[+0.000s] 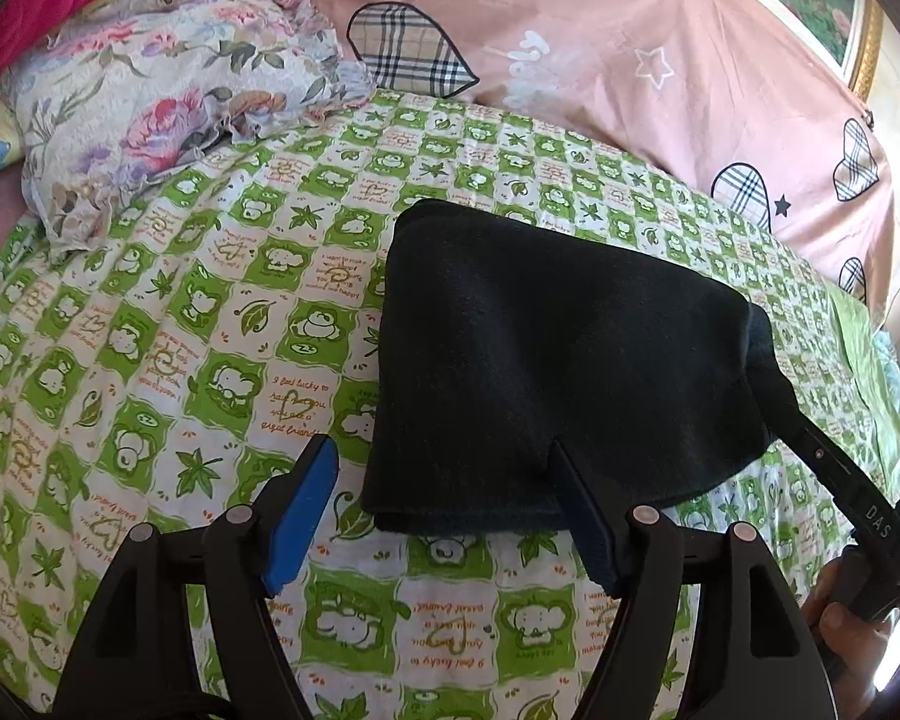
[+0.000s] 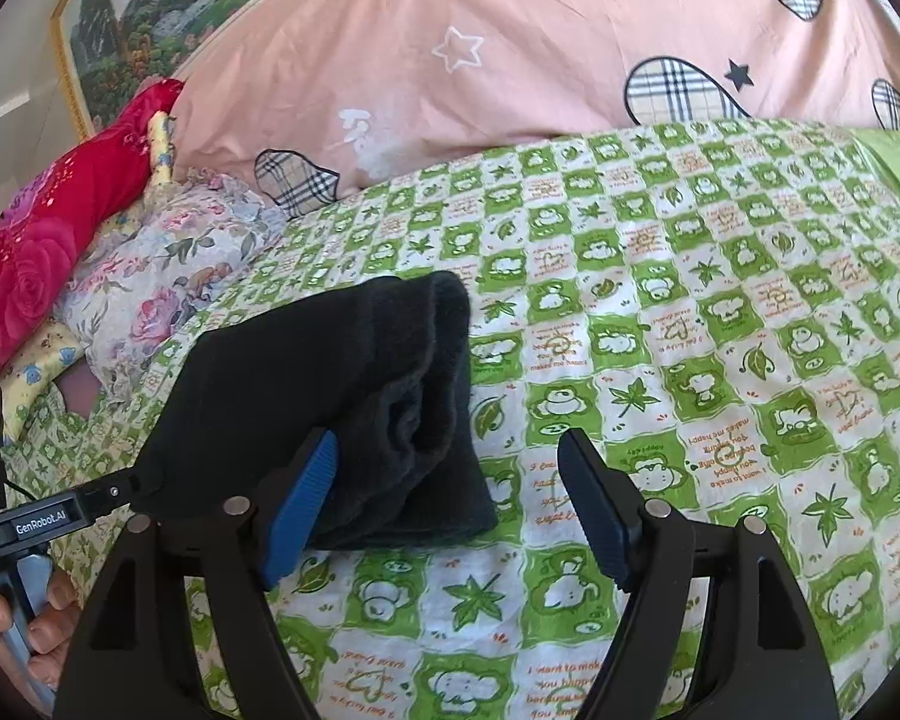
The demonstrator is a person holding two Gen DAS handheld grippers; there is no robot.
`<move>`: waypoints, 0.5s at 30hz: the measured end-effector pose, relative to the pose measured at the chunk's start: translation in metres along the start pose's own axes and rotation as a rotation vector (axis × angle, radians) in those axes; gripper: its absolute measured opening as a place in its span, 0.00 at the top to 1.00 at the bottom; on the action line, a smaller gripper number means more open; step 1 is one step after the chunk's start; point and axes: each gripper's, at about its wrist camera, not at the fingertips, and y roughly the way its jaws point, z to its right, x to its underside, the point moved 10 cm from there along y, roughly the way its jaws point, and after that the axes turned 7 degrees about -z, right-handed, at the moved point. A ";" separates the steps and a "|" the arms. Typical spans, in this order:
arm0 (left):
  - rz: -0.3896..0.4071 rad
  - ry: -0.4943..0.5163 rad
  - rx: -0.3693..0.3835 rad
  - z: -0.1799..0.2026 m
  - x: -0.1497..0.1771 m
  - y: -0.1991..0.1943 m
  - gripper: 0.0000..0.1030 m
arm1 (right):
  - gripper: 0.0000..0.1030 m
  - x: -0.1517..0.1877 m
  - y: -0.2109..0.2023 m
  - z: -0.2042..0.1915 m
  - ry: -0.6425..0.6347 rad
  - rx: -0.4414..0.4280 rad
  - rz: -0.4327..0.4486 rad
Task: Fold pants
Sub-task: 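Open both grippers and withdraw them from the folded pants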
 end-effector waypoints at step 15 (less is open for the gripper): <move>0.060 0.051 -0.044 0.002 0.014 -0.028 0.18 | 0.15 0.019 -0.018 -0.048 -0.150 -0.020 0.026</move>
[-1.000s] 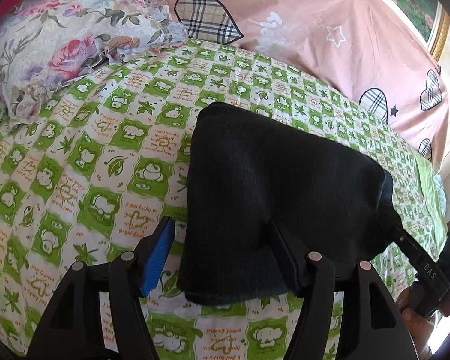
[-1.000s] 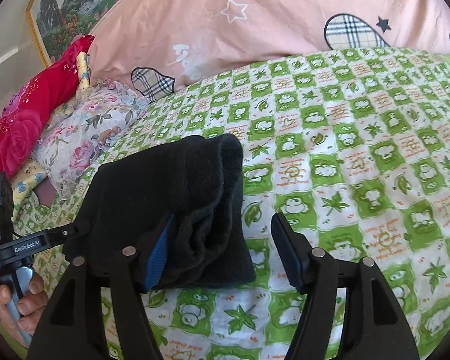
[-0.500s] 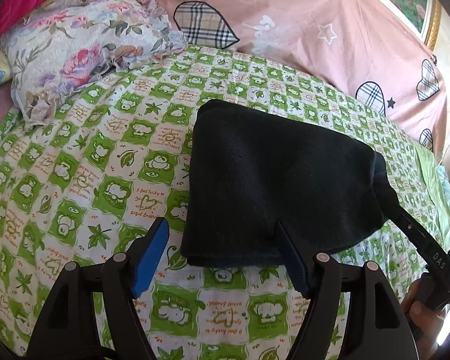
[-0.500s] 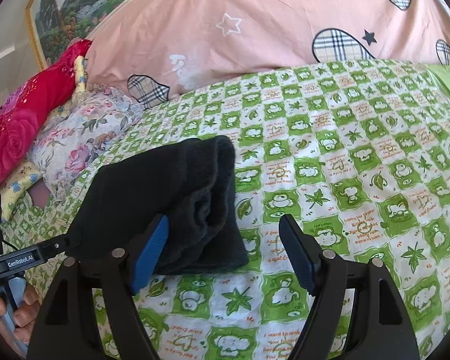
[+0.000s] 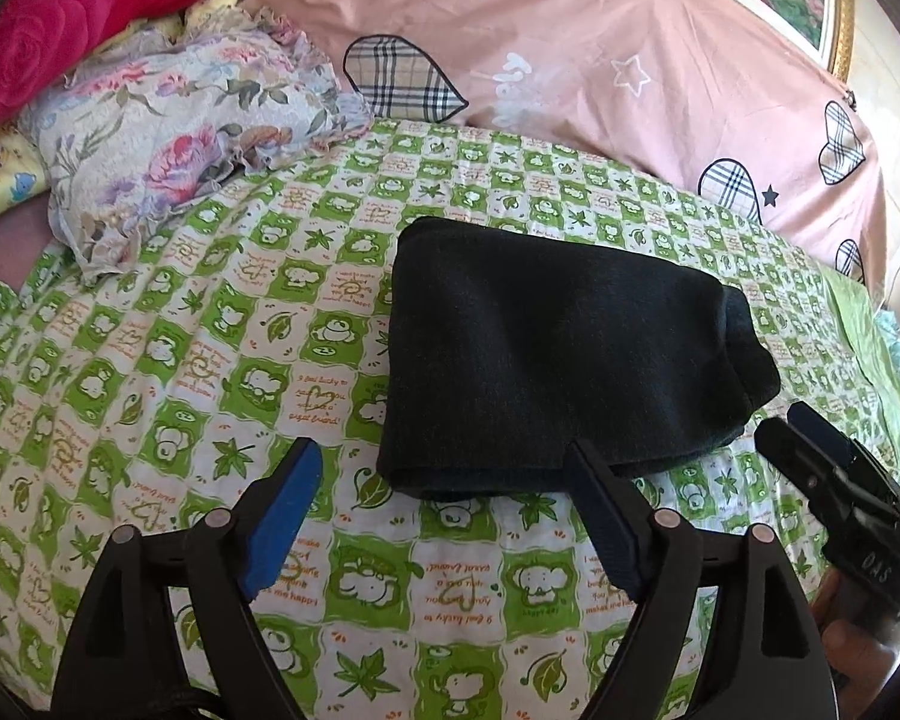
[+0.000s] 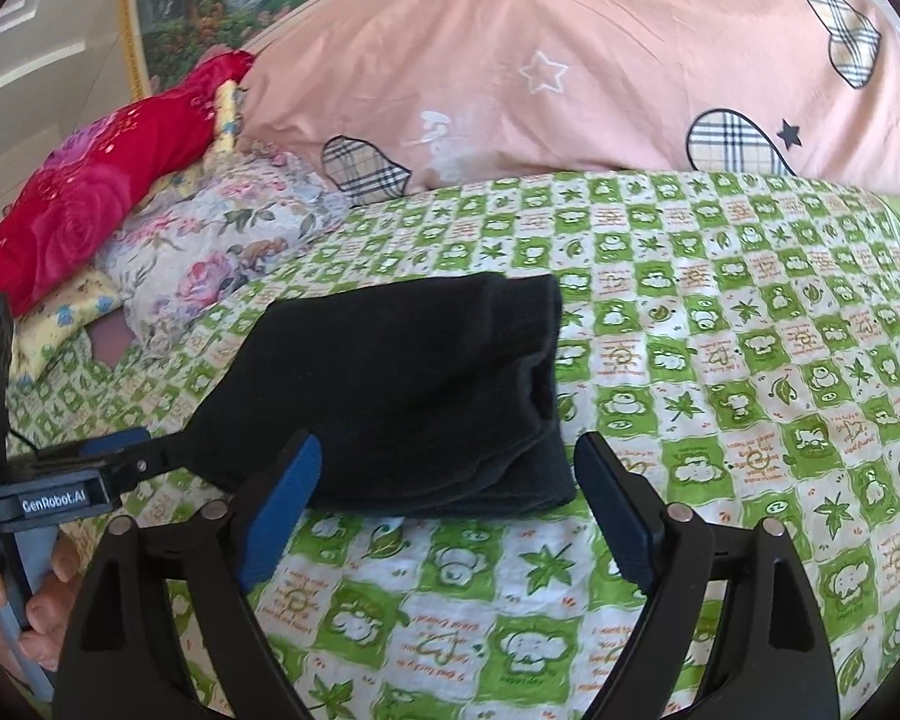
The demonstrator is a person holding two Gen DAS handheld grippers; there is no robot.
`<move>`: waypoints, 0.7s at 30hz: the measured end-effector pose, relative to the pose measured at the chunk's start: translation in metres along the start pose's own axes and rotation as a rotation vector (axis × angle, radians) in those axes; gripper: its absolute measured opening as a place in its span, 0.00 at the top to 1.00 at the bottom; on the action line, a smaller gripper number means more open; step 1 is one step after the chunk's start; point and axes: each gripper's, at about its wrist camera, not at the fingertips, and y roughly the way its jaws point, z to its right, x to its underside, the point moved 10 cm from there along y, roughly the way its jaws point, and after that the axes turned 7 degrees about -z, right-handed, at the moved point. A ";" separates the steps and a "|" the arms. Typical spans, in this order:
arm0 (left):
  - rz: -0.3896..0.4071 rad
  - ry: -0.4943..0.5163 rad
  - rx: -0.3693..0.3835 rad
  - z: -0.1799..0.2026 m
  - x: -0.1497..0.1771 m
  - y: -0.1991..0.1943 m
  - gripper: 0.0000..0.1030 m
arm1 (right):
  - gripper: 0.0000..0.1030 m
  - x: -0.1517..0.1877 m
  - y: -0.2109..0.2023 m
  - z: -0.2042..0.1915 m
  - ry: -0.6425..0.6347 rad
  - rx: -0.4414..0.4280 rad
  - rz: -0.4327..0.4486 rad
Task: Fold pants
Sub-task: 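Open both grippers and withdraw them from the folded pants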
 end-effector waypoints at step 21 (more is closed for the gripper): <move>0.168 0.090 -0.092 0.018 0.016 -0.017 0.13 | 0.06 0.026 -0.003 -0.021 -0.146 0.011 0.049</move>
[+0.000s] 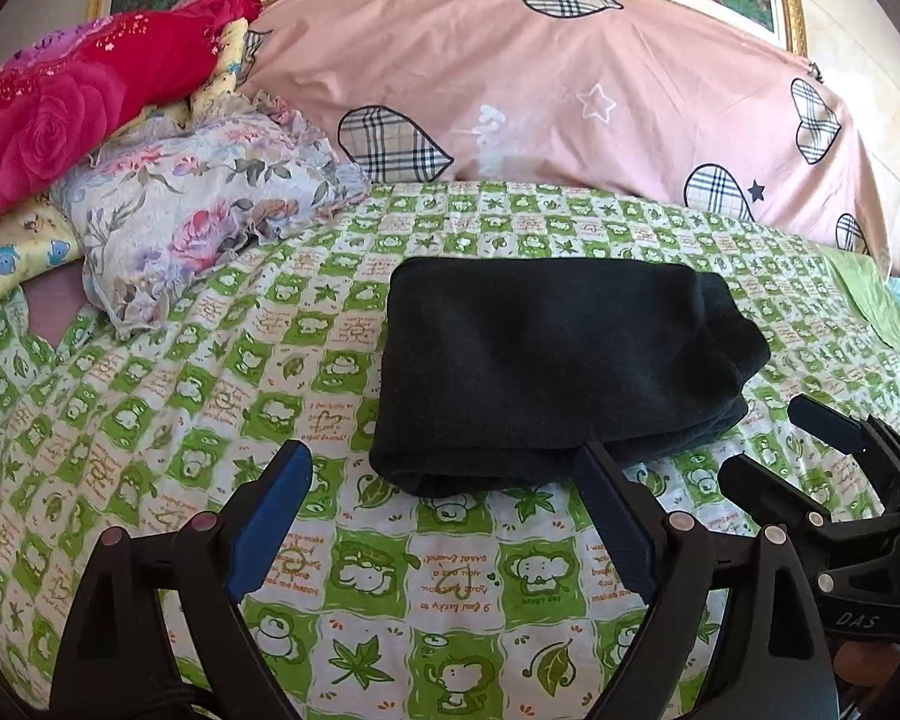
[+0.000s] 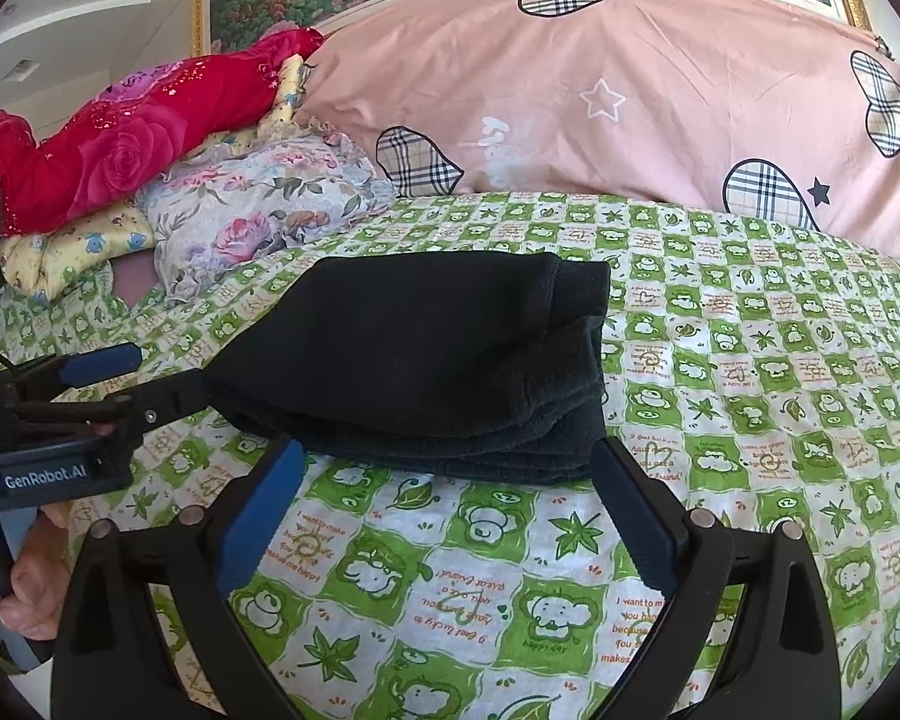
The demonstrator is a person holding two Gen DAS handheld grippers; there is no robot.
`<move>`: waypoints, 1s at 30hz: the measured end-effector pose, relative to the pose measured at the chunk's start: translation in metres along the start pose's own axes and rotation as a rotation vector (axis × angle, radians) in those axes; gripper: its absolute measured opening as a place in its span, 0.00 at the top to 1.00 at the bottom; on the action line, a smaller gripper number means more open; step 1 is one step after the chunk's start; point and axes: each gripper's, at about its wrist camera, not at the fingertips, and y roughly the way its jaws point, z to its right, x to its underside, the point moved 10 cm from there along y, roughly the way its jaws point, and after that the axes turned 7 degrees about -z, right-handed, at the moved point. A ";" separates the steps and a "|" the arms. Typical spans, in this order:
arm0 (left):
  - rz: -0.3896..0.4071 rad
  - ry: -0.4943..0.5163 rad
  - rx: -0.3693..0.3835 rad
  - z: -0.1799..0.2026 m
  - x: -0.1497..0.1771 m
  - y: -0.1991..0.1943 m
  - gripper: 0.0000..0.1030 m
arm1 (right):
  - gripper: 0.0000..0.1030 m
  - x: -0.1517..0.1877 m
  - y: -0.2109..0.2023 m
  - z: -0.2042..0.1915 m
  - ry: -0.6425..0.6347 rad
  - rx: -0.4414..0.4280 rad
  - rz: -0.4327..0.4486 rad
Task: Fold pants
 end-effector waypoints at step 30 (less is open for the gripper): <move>-0.072 0.015 -0.041 0.001 0.015 0.034 0.08 | 0.06 0.010 0.022 0.000 -0.024 0.012 -0.040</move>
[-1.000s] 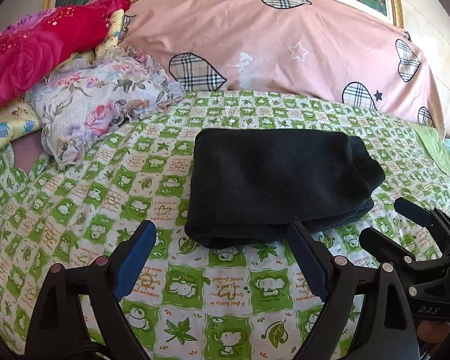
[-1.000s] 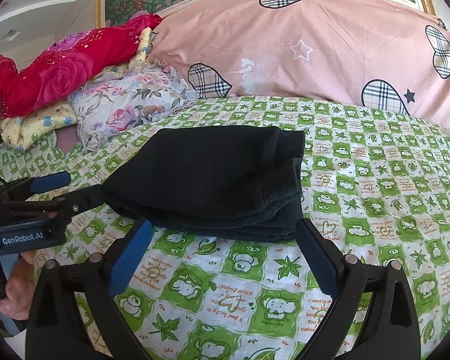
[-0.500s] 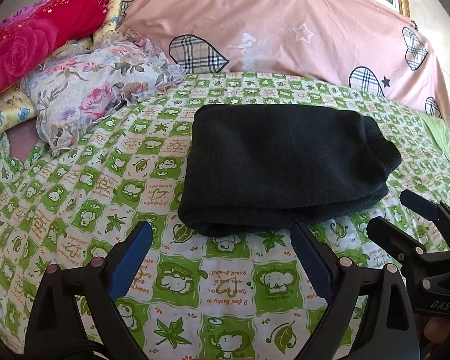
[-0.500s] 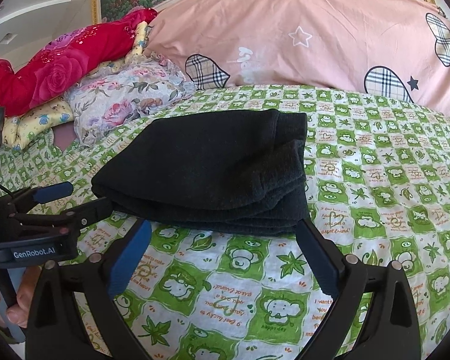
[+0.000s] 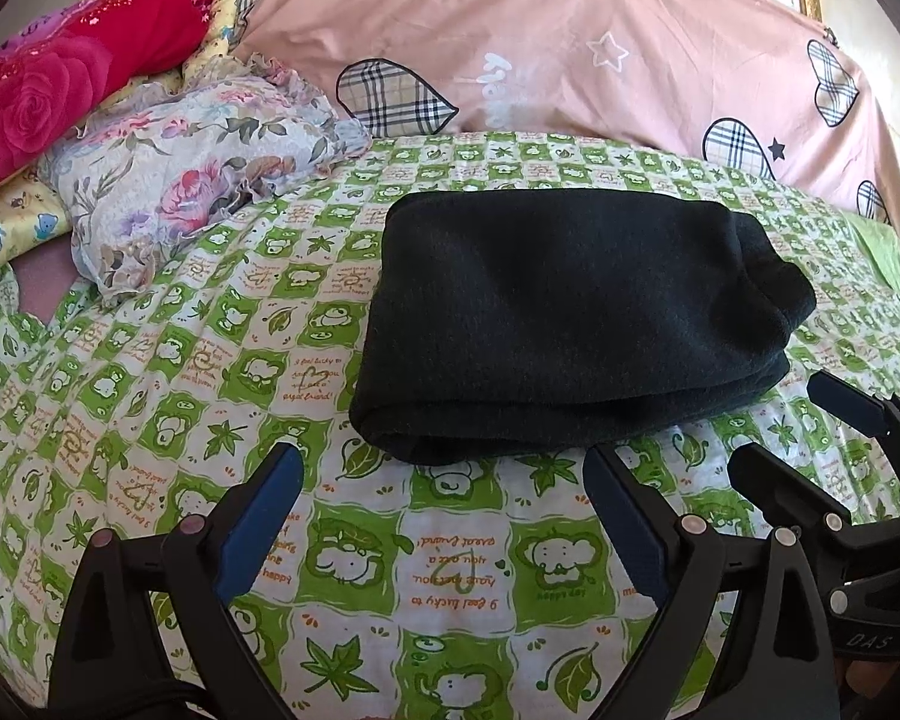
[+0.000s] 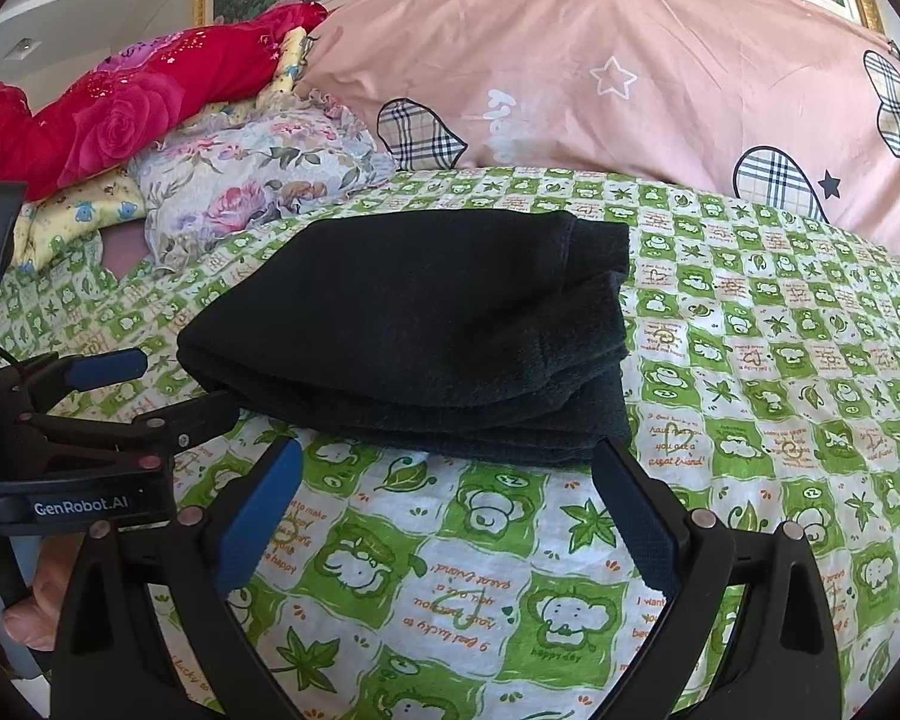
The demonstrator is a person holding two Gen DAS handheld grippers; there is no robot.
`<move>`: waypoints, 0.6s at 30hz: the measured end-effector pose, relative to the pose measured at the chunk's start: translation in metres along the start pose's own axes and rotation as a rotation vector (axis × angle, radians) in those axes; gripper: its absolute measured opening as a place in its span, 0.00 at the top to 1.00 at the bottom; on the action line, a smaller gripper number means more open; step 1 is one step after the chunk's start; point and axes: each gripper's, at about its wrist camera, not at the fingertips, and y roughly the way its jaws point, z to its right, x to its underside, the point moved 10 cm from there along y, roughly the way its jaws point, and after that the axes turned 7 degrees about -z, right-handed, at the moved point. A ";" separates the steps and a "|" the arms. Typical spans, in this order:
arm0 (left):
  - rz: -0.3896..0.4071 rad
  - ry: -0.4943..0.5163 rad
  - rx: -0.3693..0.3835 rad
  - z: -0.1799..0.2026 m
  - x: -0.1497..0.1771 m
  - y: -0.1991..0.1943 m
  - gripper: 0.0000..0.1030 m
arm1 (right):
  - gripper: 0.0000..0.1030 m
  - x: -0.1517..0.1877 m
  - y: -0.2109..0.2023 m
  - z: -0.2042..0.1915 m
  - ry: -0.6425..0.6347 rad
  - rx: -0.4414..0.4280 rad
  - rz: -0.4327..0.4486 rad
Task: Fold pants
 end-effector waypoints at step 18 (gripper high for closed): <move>-0.004 0.010 0.002 0.001 0.003 0.002 0.07 | 0.05 0.002 -0.002 0.005 0.029 -0.014 0.009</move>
